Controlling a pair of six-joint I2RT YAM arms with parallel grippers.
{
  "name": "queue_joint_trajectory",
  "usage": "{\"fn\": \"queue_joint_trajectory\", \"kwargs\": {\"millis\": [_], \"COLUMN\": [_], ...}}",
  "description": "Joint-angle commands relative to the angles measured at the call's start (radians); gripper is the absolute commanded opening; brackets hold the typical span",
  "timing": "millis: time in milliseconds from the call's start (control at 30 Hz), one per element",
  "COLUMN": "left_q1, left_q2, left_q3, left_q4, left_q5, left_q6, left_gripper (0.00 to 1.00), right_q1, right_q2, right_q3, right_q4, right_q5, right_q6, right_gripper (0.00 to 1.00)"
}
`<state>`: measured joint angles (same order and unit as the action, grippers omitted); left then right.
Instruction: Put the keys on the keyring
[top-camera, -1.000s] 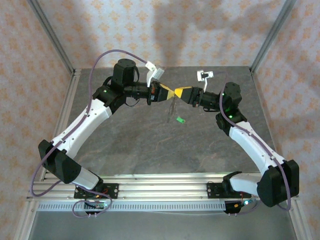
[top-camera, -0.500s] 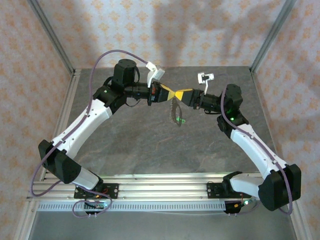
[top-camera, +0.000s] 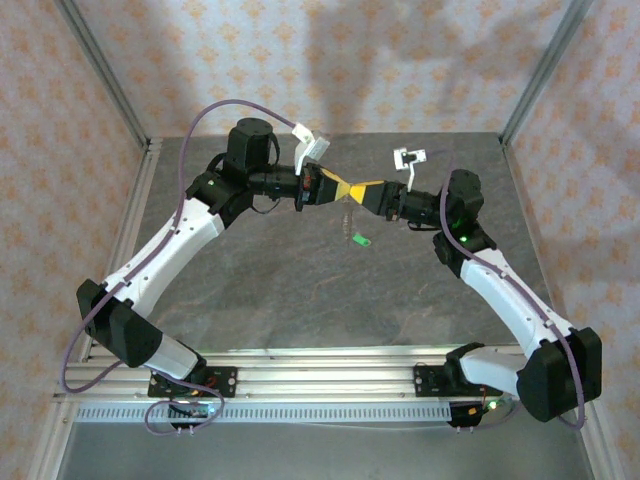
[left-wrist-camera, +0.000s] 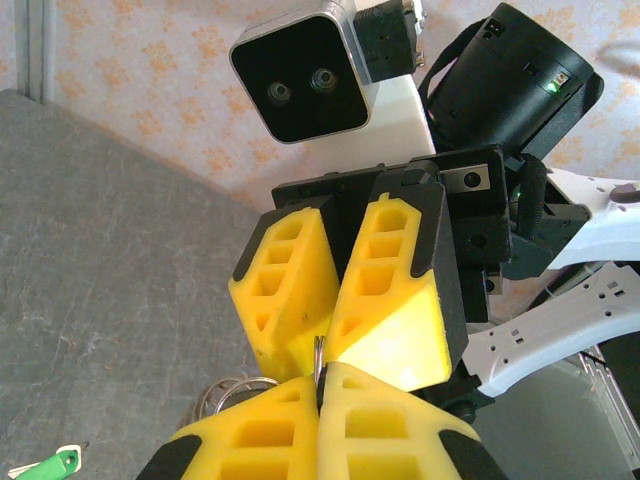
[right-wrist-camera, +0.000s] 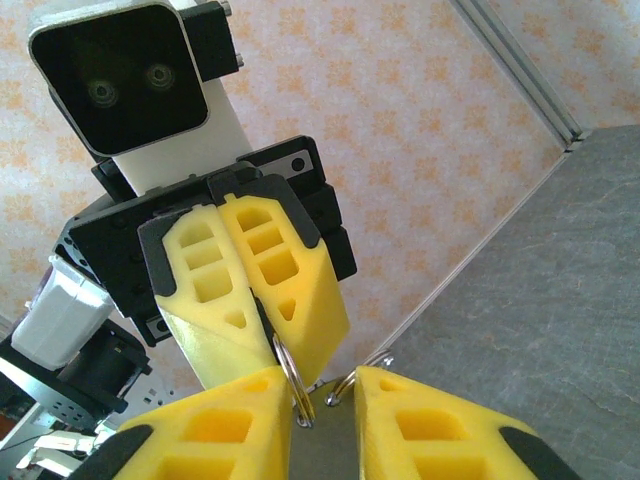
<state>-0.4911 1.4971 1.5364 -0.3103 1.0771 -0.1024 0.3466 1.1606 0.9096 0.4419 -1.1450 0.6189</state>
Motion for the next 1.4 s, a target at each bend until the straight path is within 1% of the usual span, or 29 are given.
{"fn": "queue_joint_trajectory", "kwargs": {"millis": [0,67,167,200,300,367,400,467,500,533,567,600,700,800,900,1000,1100,1167,1300,1367], "left_q1": [-0.005,-0.005,-0.005,-0.006,-0.006,-0.005,-0.004,-0.002,-0.003,-0.002,-0.003,-0.003,-0.002,-0.002,0.0,-0.002,-0.004,-0.006,-0.018,-0.027], "left_q2": [0.0,-0.001,0.0,-0.001,-0.004,-0.02,-0.03,-0.055,-0.067,-0.081,-0.093,-0.102,-0.122,-0.129,-0.123,-0.111,-0.102,-0.098,-0.088,-0.081], "left_q3": [0.028,0.028,0.027,0.027,0.02,-0.012,-0.03,-0.077,-0.099,-0.125,-0.151,-0.17,-0.22,-0.265,-0.299,-0.32,-0.345,-0.356,-0.355,-0.352], "left_q4": [0.036,0.034,0.034,0.034,0.046,0.114,0.152,0.244,0.293,0.336,0.375,0.404,0.469,0.551,0.648,0.742,0.839,0.891,0.937,0.948], "left_q5": [0.043,0.045,0.047,0.047,0.029,-0.019,-0.061,-0.149,-0.192,-0.248,-0.29,-0.325,-0.421,-0.464,-0.47,-0.447,-0.434,-0.426,-0.411,-0.401], "left_q6": [0.023,0.023,0.024,0.024,0.008,-0.049,-0.083,-0.165,-0.21,-0.258,-0.296,-0.325,-0.406,-0.494,-0.575,-0.645,-0.7,-0.727,-0.75,-0.756], "left_gripper": [0.0,0.0,0.0,0.0,0.0,0.0,0.08,0.32,0.43,0.52,0.56,0.59,0.64,0.65,0.64,0.59,0.51,0.46,0.4,0.39], "right_q1": [0.006,0.006,0.007,0.007,0.006,0.005,0.001,-0.003,-0.004,-0.005,-0.006,-0.006,-0.006,-0.005,-0.006,-0.005,-0.003,-0.001,0.007,0.012], "right_q2": [0.009,0.014,0.017,0.017,0.017,0.013,0.01,0.005,0.004,0.004,0.004,0.004,0.01,0.014,0.017,0.017,0.018,0.044,0.062,0.066], "right_q3": [0.041,0.049,0.057,0.057,0.055,0.046,0.04,0.027,0.024,0.021,0.021,0.02,0.024,0.025,0.022,0.016,0.012,0.013,0.015,0.018], "right_q4": [0.055,0.063,0.073,0.073,0.071,0.071,0.077,0.107,0.124,0.141,0.155,0.166,0.21,0.251,0.295,0.329,0.368,0.389,0.412,0.415], "right_q5": [-0.009,-0.009,-0.007,-0.007,0.009,0.042,0.06,0.095,0.107,0.123,0.136,0.145,0.163,0.18,0.196,0.214,0.226,0.229,0.235,0.236], "right_q6": [-0.004,0.0,0.005,0.005,0.0,-0.005,-0.002,0.011,0.02,0.028,0.034,0.04,0.066,0.088,0.109,0.123,0.142,0.154,0.166,0.165], "right_gripper": [0.2,0.15,0.02,0.0,0.0,0.0,0.0,0.0,0.0,0.0,0.0,0.0,0.0,0.0,0.0,0.0,0.0,0.0,0.0,0.0]}}
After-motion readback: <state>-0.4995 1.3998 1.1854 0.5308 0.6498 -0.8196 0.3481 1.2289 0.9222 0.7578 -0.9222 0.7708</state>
